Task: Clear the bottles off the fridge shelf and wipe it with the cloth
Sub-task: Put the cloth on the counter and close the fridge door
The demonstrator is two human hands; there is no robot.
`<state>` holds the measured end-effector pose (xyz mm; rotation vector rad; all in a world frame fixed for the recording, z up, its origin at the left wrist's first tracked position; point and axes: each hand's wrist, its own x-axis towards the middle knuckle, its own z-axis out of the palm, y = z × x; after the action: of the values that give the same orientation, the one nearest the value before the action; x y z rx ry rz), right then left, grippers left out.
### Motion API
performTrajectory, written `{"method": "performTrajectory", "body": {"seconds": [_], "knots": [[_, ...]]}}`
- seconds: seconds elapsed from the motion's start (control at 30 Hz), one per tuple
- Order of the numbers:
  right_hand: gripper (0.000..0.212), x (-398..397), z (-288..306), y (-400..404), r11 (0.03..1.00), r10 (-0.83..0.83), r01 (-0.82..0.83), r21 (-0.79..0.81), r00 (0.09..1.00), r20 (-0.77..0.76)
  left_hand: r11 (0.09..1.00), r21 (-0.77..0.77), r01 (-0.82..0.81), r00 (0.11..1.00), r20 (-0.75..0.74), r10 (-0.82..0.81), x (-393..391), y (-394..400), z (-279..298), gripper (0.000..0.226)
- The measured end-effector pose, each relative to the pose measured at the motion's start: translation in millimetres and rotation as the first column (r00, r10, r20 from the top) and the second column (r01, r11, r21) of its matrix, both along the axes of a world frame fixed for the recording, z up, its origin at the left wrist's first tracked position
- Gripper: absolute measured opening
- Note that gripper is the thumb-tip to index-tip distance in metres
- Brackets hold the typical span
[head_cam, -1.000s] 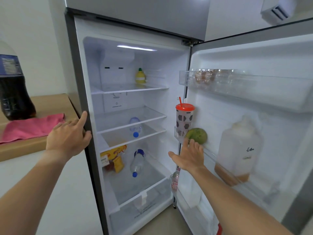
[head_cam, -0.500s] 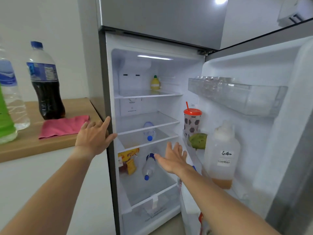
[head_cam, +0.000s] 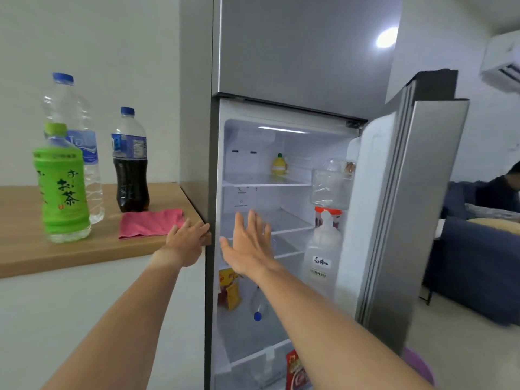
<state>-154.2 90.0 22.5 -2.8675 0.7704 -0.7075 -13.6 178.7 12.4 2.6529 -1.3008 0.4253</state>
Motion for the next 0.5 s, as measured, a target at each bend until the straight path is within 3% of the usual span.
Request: {"method": "performTrajectory", "body": {"seconds": [0.1, 0.2, 0.33, 0.4, 0.5], "knots": [[0.073, 3, 32, 12, 0.989, 0.055, -0.053, -0.14, 0.998, 0.015, 0.997, -0.042, -0.069, 0.995, -0.073, 0.066, -5, 2, -2, 0.068], [0.072, 4, 79, 19, 0.982, 0.071, -0.049, -0.181, 0.99, 0.118, 0.994, -0.06, -0.087, 0.993, -0.083, 0.082, -8, 4, -4, 0.069], [0.073, 2, 120, 26, 0.988, 0.067, -0.033, -0.15, 0.971, 0.228, 0.998, -0.045, -0.033, 0.988, -0.155, 0.026, -10, 9, 6, 0.046], [0.073, 3, 127, 30, 0.98, 0.086, -0.04, -0.194, 0.968, 0.235, 0.991, -0.128, -0.041, 0.982, -0.188, 0.016, -7, 16, 12, 0.033], [0.073, 7, 131, 37, 0.967, 0.146, -0.087, -0.238, 0.959, 0.245, 0.979, -0.17, -0.112, 0.986, -0.142, 0.088, 1, 28, 7, 0.05]]}}
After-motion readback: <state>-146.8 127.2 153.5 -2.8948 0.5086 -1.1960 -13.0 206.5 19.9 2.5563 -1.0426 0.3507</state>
